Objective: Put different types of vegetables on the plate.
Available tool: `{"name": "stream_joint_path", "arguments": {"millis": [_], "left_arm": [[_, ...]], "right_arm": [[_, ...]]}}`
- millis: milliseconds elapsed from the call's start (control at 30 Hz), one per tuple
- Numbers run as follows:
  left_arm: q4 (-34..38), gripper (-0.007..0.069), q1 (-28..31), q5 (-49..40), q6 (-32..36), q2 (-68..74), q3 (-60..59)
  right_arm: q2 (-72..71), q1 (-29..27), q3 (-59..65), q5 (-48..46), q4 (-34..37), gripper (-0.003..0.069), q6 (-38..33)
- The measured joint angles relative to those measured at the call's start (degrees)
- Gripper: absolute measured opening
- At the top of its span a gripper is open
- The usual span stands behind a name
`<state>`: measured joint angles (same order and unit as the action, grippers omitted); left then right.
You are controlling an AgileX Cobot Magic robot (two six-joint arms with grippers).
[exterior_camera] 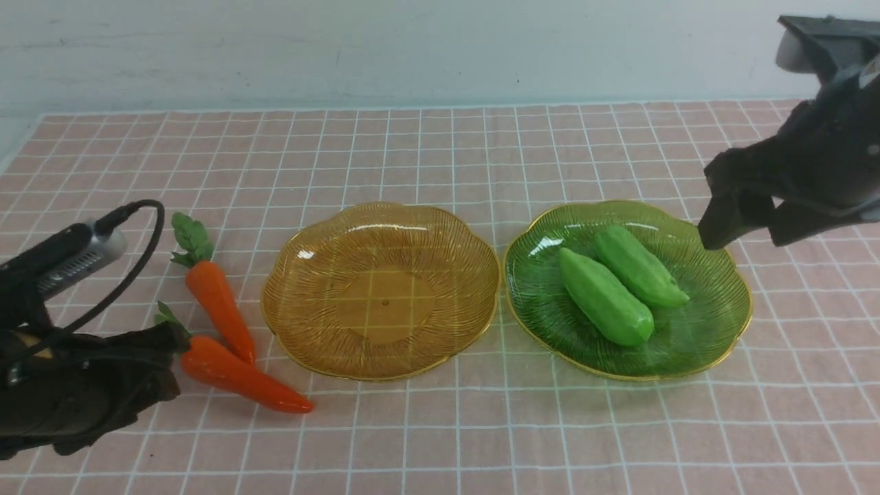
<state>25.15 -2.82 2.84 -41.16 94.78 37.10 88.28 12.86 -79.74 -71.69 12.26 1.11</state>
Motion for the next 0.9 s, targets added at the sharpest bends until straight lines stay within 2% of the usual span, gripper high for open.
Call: {"name": "stream_joint_path", "arguments": {"millis": [433, 633, 900], "left_arm": [[-0.13, 0.0314, -0.11, 5.81, -2.99, 3.75, 0.61], [-0.58, 0.0210, -0.11, 6.26, -4.91, 3.79, 0.61], [-4.80, 0.0185, -0.05, 1.43, -0.75, -0.28, -0.02]], "right_arm": [[0.00, 0.00, 0.00, 0.00, 1.43, 0.0444, 0.00], [0.00, 0.00, 0.00, 0.00, 1.49, 0.0444, -0.06], [0.00, 0.00, 0.00, 0.00, 1.49, 0.0444, -0.45]]}}
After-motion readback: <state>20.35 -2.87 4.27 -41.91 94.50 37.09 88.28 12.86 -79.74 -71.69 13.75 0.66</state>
